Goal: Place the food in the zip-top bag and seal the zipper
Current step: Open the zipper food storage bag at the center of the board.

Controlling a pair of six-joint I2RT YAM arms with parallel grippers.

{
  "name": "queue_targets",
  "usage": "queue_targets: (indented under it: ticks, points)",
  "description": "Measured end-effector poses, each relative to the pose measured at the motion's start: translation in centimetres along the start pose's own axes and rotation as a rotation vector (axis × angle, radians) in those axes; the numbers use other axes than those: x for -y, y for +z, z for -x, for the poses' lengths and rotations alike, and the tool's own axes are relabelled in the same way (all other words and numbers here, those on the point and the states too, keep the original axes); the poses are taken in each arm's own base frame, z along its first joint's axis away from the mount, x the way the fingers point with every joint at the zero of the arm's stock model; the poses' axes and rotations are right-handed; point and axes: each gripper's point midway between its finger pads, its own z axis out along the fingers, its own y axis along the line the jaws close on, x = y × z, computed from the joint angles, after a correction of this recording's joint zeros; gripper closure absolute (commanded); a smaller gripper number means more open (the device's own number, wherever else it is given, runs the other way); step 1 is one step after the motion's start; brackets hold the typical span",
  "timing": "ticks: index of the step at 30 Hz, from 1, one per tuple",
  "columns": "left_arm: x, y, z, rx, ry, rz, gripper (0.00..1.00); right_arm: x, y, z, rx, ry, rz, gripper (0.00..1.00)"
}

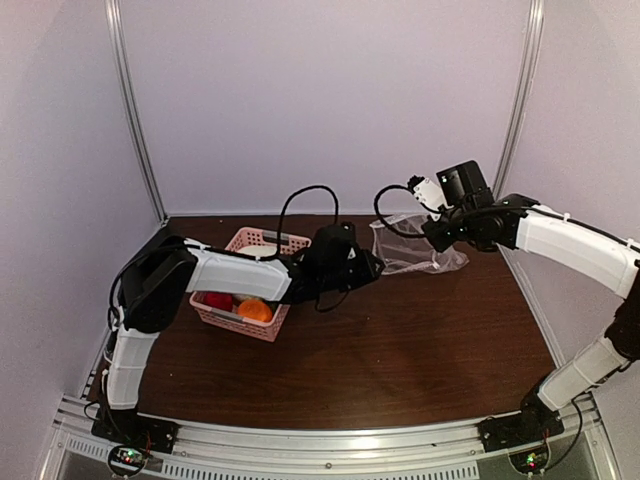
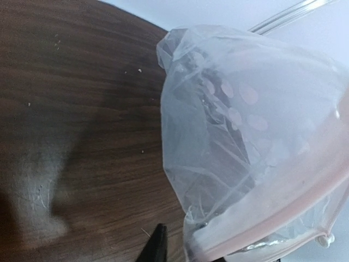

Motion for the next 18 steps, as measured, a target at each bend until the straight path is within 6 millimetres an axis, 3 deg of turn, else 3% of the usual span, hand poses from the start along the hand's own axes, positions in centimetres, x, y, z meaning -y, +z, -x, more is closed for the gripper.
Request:
queue_targets:
  ticks: [6, 10, 15, 18]
  points:
    - [2.7, -0.1, 0.6, -0.015, 0.142, -0.084, 0.44, 1.2, -0.2, 0.3, 0.000, 0.008, -0.063, 1.00]
    - [4.1, -1.9, 0.8, -0.050, 0.273, -0.108, 0.33, 2.4, -0.1, 0.9, 0.009, 0.043, -0.079, 1.00]
    - [5.8, -9.5, 2.0, -0.075, 0.424, -0.128, 0.24, 3.2, 1.2, 0.7, -0.001, 0.079, -0.064, 1.00]
    - [6.7, -14.0, 3.2, -0.056, 0.499, -0.134, 0.22, 2.8, 1.5, 1.0, 0.020, 0.085, -0.032, 1.00]
